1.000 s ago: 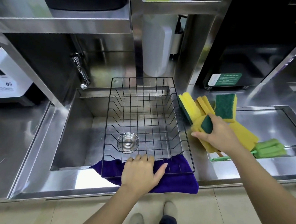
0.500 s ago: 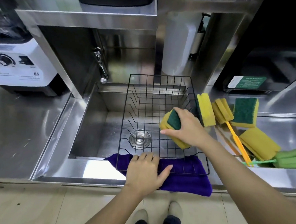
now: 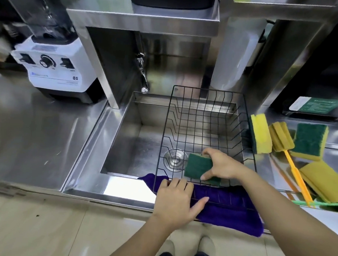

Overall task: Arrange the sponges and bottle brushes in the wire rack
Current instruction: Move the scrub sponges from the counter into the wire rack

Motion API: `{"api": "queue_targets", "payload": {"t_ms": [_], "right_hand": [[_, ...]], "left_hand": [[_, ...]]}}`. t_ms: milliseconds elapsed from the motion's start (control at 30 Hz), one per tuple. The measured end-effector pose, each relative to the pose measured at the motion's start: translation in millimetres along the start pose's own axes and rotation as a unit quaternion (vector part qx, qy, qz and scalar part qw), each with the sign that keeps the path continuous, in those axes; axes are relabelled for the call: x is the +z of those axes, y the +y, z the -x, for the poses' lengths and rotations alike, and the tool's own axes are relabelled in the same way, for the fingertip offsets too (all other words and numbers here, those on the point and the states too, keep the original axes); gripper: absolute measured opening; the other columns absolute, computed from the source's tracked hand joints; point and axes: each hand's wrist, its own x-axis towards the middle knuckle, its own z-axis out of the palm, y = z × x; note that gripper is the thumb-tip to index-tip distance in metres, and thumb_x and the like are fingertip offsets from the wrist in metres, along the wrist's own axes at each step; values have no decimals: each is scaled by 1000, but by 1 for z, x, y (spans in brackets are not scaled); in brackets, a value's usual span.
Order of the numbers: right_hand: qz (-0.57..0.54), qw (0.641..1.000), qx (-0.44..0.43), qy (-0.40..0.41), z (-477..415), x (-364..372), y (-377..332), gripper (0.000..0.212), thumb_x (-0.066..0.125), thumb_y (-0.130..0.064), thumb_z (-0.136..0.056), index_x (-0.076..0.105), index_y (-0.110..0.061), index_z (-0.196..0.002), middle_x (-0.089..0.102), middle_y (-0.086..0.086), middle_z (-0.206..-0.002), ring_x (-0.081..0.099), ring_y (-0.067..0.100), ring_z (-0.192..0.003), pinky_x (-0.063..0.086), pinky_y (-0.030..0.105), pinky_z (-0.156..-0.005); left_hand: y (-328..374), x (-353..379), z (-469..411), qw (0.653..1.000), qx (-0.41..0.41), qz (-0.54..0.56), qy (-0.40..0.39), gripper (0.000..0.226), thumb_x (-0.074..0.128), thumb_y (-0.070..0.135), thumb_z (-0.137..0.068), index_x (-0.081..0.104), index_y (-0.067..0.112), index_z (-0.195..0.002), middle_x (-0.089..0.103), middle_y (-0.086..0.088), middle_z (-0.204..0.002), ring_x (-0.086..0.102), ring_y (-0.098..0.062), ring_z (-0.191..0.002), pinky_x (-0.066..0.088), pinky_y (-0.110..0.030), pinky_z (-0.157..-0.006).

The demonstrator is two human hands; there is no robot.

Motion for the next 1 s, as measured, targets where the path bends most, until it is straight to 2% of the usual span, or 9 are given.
{"api": "queue_targets", "payload": {"t_ms": [200,333,533,700,867,1000], "right_hand": [[-117,990,-62,44,-1,2,-4,38,76,-12,-72,47,-23,-94,53,-3,-96,53,22,-94,50,42,-81],[-156,981,-65,91,-4,3,-5,33,75,-13,-73,48,-31,-77,54,-6,-87,53,20,-88,48,45,-84],[-176,977,-57,105,-6,8,-4,23,71,-18,-78,50,-27,-78,56,1,-92,55,21,-89,49,44,-83],[-258,954,-59,140,-4,7,-7,12,65,-18,-83,53,-20,-82,56,-1,-87,52,17,-82,42,33,-72],[-260,963,-59,44,-6,23,-15,9,65,-13,-84,57,-17,-82,56,-3,-83,52,14,-81,40,23,-64],[-273,961,-39,29,-6,34,-11,9,63,-15,-86,60,-10,-93,58,0,-89,54,15,-85,42,23,-67]], "left_hand": [[-3,4,1,999,20,0,26,49,43,55,-88,59,11,-71,59,-4,-67,53,-24,-64,42,-36,-58],[-4,7,2,999,29,1,43,48,44,53,-88,57,11,-70,57,-4,-68,52,-24,-65,40,-35,-57],[-4,7,2,999,30,-5,36,48,43,53,-88,58,11,-71,58,-4,-69,52,-24,-66,41,-34,-58],[-3,6,1,999,27,-5,32,48,43,54,-88,58,11,-71,57,-4,-69,51,-24,-65,40,-34,-58],[-2,4,2,999,27,-1,25,48,43,53,-89,59,11,-72,58,-5,-68,52,-24,-65,41,-35,-57],[0,1,0,1000,19,5,23,46,45,51,-88,57,11,-69,56,-4,-66,50,-23,-64,39,-34,-58]]}}
